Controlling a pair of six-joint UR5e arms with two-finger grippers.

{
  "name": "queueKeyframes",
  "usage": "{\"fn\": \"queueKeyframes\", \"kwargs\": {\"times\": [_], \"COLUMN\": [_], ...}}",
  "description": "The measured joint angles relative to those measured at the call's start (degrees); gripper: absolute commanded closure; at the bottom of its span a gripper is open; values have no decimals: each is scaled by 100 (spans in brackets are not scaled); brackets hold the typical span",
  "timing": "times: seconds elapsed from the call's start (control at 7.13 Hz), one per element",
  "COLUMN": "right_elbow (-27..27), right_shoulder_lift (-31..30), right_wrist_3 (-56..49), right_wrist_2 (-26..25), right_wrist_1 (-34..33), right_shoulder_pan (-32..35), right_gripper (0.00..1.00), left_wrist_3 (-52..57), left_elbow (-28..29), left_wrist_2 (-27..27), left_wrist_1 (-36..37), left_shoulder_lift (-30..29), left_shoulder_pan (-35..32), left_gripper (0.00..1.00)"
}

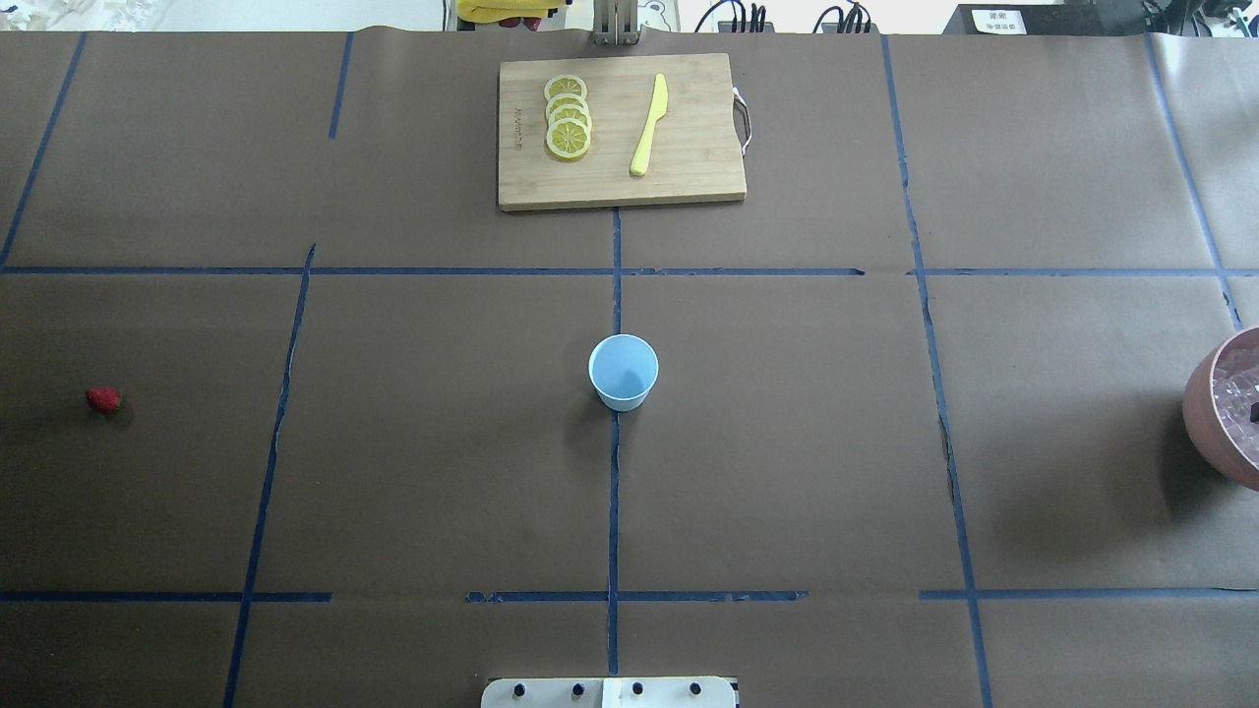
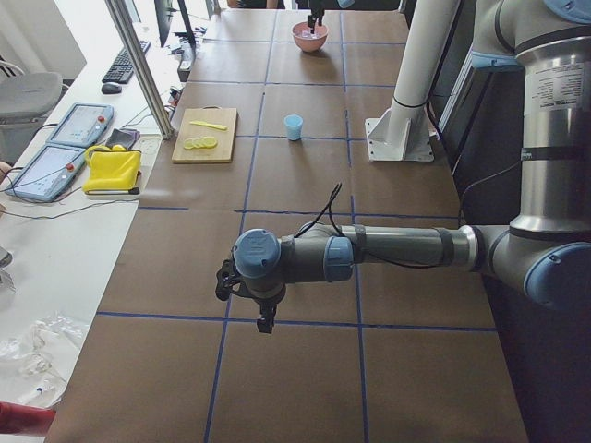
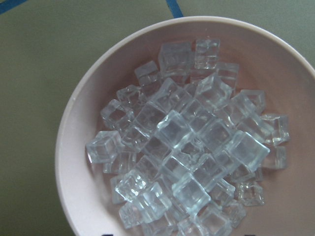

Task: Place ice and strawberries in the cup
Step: 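Lower the right gripper into the pink bowl and grasp an ice cube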

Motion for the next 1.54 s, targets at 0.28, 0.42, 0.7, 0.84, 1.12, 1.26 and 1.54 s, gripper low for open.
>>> {"fn": "queueKeyframes", "kwargs": {"times": [0.28, 0.42, 0.7, 0.84, 1.12, 1.26, 1.54], "right_elbow": [-90, -142, -291, -335, -386, -403, -410], "right_shoulder_lift": [16, 55, 167, 182, 188, 188, 176], "right_wrist_3": [221, 298, 365, 371, 374, 377, 385], "right_wrist_2": [-122, -208, -320, -337, -371, -433, -563], "right_wrist_1": [132, 153, 168, 171, 172, 172, 173], "right_shoulder_pan": [-129, -223, -351, -367, -368, -367, -365], "right_gripper": [12, 14, 20, 24, 39, 47, 63], "left_wrist_3": [0, 1, 2, 2, 2, 2, 2], "left_elbow": [-15, -18, -19, -19, -33, -46, -66], "left_wrist_2": [0, 0, 0, 0, 0, 0, 0], "left_wrist_1": [0, 0, 0, 0, 0, 0, 0], "left_shoulder_lift": [0, 0, 0, 0, 0, 0, 0], "left_shoulder_pan": [0, 0, 0, 0, 0, 0, 0], "left_gripper": [0, 0, 0, 0, 0, 0, 0]}}
